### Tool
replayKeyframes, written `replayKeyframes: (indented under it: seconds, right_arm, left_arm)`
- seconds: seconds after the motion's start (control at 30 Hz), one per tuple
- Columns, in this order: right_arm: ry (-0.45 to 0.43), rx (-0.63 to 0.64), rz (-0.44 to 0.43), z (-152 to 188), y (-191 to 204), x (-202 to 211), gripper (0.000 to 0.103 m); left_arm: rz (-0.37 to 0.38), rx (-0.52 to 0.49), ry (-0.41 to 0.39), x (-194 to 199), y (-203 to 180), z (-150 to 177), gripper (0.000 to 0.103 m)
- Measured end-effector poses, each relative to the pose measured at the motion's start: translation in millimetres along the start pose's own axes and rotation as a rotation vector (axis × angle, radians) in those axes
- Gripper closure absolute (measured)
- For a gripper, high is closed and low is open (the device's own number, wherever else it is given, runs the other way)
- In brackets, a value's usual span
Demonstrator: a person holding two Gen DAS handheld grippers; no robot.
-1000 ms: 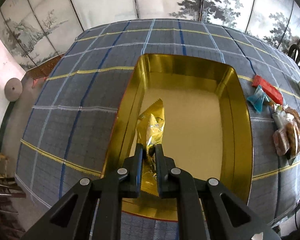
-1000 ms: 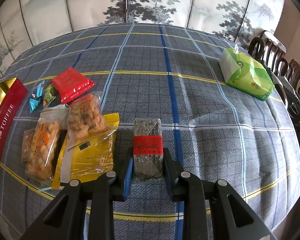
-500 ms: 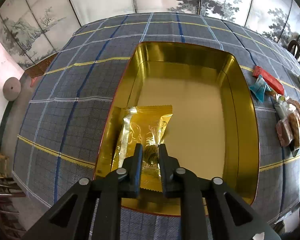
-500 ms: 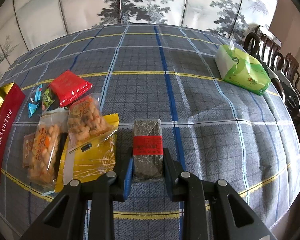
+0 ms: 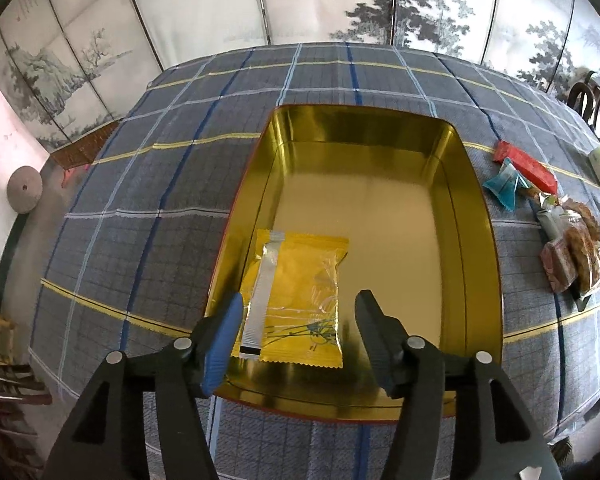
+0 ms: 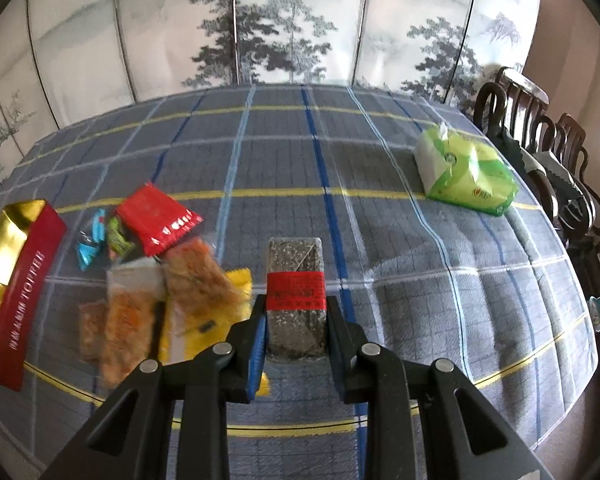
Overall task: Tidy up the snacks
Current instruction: 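Carry the yellow packet into the gold toffee tin and open the left gripper, then carry the grey block into the gold tin beside the yellow packet, open right gripper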
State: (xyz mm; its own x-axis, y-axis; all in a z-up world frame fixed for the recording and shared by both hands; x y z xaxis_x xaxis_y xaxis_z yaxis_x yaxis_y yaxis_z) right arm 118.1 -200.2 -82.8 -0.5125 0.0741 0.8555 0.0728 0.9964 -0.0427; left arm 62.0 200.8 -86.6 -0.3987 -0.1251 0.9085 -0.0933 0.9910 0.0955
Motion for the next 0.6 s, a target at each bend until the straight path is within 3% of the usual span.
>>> replayKeyframes:
  seconds: [0.23, 0.6]
  right_arm:
    - [-0.043, 0.022, -0.042, -13, 25, 21, 0.076]
    - [-0.070, 0.145, -0.184, -14, 112, 48, 0.076]
  left_arm:
    - [0.002, -0.004, -0.027, 9, -2, -1, 0.033]
    - [0.023, 0.038, -0.076, 36, 7, -2, 0.027]
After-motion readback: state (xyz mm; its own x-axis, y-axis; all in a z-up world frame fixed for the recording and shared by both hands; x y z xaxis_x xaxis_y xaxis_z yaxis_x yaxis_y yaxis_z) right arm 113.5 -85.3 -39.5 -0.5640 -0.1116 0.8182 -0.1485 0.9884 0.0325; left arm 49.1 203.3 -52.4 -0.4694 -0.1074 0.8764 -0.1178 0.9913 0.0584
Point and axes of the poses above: each gripper's, at about its wrist camera, not at the fingertips, and x roughly against the way its jaws point, y to its left, z to its underside, the point moved 9 cm from there along -x, roughly the way its jaws point, and after that the axes turned 5 degrees about y, right-handed, at the moved point
